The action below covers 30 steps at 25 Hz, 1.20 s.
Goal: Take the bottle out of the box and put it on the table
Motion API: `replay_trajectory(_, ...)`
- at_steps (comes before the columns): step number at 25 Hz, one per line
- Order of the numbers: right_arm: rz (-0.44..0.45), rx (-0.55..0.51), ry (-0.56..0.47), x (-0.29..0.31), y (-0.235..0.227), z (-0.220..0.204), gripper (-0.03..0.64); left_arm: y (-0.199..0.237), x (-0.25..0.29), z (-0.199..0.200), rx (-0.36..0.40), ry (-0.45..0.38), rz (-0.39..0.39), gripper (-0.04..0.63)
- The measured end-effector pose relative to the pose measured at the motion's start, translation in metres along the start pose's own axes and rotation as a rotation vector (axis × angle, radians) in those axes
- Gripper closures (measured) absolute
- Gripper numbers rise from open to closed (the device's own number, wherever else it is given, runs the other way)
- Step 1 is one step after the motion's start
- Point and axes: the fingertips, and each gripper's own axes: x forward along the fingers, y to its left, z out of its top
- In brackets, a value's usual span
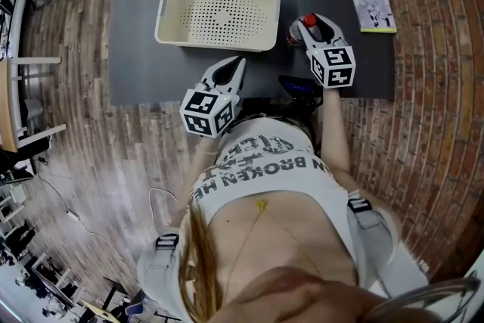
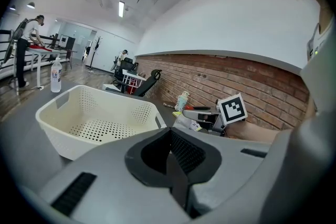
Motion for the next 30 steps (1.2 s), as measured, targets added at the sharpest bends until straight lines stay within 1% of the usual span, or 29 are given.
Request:
replay_trajectory(5, -0.016, -0.01, -0.022, -0.0032, -0.0014, -0.0027, 0.46, -0.0048, 0.0031, -0.0011, 0.001, 0.0, -0.006, 0.592)
replay_trajectory(10, -0.021, 0.011, -0.051, -0.0058, -0.0047, -0.0043, 0.46, -0.0071, 0.0034, -0.0025, 0.0, -0.001, -0.008, 0.592)
replay_trajectory(30, -0.025, 0.043, -0.075, -0.006, -0.0051, -0.0045, 0.46, -0.0088, -0.0011, -0.0032, -0.003, -0.004, -0.008, 0.592)
